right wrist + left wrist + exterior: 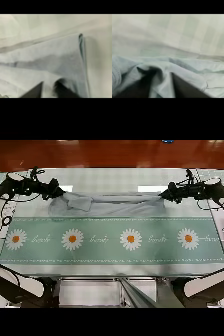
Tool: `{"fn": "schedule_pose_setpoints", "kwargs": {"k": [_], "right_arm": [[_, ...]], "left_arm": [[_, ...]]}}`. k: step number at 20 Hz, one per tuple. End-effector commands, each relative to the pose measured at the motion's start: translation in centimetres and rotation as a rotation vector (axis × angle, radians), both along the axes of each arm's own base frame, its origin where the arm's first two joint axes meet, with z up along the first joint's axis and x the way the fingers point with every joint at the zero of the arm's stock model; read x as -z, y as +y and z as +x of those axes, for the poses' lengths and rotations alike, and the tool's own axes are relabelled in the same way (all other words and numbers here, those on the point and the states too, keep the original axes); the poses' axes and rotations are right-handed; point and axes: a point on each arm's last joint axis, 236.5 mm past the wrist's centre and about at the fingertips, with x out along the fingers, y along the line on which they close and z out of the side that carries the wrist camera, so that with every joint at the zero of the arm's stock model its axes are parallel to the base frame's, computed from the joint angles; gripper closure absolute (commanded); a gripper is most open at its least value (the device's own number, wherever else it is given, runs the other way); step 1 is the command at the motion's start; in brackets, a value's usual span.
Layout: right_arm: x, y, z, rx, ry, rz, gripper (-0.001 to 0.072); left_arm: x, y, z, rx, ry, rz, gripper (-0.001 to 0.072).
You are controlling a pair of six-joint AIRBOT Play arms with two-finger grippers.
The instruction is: Fold the shirts.
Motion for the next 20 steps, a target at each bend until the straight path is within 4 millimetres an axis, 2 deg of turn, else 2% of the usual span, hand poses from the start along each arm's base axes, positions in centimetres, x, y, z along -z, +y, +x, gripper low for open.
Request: {"fn": "schedule_pose_setpoints", "kwargs": {"k": [1, 2, 4, 6, 7, 9, 11, 12, 13, 15, 17, 20], "right_arm": [[0.1, 0.5, -0.4, -0.023, 0.015, 0.025, 0.0298], [-0.8, 0.4, -0.8, -0.048, 0.023, 0.043, 0.0298], [-4.0, -1.0, -1.7, -0.071, 0.034, 0.086, 0.0298], [-7.8, -4.1, -2.9, -0.058, 0.011, 0.091, 0.0299], [-9.6, -6.4, -3.4, -0.016, -0.021, 0.056, 0.0299], [-12.3, -10.3, -4.5, 0.03, -0.1, -0.098, 0.0299], [-12.8, -14.0, -5.9, 0.123, -0.127, -0.27, 0.0299], [-12.0, -15.1, -6.6, 0.176, -0.122, -0.314, 0.0299], [-10.8, -15.7, -7.3, 0.219, -0.113, -0.328, 0.0299], [-7.3, -15.4, -8.7, 0.297, -0.04, -0.286, 0.0288], [-4.2, -13.7, -9.2, 0.298, 0.016, -0.234, 0.0288], [-1.3, -9.6, -8.0, 0.217, 0.048, -0.132, 0.0288]], "left_arm": [[0.0, -0.5, -1.7, 0.076, 0.058, -0.016, 0.0202], [-0.6, 0.0, -2.6, 0.101, 0.09, -0.011, 0.0202], [-2.4, 2.6, -4.3, 0.095, 0.142, 0.058, 0.0202], [-5.8, 6.5, -5.5, 0.113, 0.081, 0.243, 0.0202], [-8.3, 7.8, -6.0, 0.154, 0.008, 0.346, 0.0202], [-13.7, 8.3, -6.5, 0.118, -0.168, 0.446, 0.0202], [-17.1, 7.6, -7.8, -0.016, -0.338, 0.459, 0.0202], [-17.2, 6.8, -9.3, -0.069, -0.385, 0.437, 0.0202], [-16.1, 5.6, -11.4, -0.11, -0.403, 0.4, 0.0202], [-12.5, 2.6, -15.8, -0.081, -0.384, 0.368, 0.0202], [-9.6, 0.2, -19.0, -0.025, -0.344, 0.346, 0.0202], [-8.0, -1.9, -20.1, 0.029, -0.315, 0.323, 0.0202]]}}
